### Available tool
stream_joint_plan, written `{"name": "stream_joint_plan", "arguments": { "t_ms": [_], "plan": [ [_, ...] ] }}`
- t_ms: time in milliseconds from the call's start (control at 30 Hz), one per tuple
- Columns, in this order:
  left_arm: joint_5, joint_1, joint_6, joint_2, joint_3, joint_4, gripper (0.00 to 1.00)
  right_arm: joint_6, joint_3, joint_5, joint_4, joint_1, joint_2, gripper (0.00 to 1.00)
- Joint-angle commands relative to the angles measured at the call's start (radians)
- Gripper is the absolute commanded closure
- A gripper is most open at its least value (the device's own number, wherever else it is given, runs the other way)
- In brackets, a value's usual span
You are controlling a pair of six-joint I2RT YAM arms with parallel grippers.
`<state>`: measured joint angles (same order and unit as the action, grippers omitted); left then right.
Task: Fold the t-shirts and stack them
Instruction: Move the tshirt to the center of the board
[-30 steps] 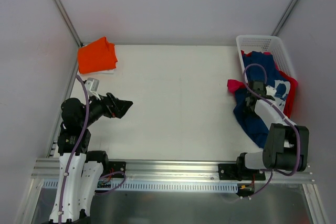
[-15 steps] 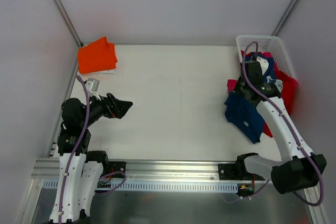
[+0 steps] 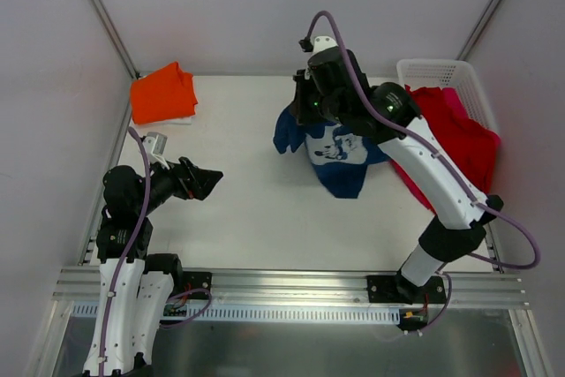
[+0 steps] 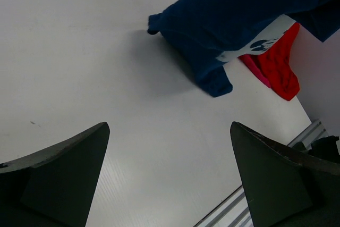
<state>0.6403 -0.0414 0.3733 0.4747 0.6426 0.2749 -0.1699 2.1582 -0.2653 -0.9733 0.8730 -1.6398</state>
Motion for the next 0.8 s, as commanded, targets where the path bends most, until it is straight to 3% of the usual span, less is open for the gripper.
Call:
{"name": "stream_joint_plan", "arguments": {
  "t_ms": [0,200,300,433,600,767],
  "plan": [
    [-0.007,-0.012,-0.024,-0.004,0.026,-0.016,0.01,0.037,0.097,0.065,-0.081,0.015,-0.017,1.00],
    [0.013,-0.012,-0.025,-0.013,0.029,-0.016,0.01,-0.013,-0.341,-0.014,0.128,0.015,0.139,0.99],
    [0.047,-0.012,-0.025,-0.007,0.031,-0.026,0.01,-0.045,-0.449,-0.028,0.166,0.015,0.144,0.99],
    [0.247,-0.005,0.028,0.037,0.008,-0.123,0.01,-0.088,-0.498,0.066,0.241,0.030,0.094,1.00],
    [0.225,0.005,0.026,0.013,0.008,-0.143,0.01,-0.086,-0.330,0.074,0.249,0.086,-0.024,1.00],
    [0.202,0.003,0.026,0.001,0.002,-0.143,0.01,-0.022,0.061,0.091,0.311,0.063,-0.256,0.98]
  ]
}}
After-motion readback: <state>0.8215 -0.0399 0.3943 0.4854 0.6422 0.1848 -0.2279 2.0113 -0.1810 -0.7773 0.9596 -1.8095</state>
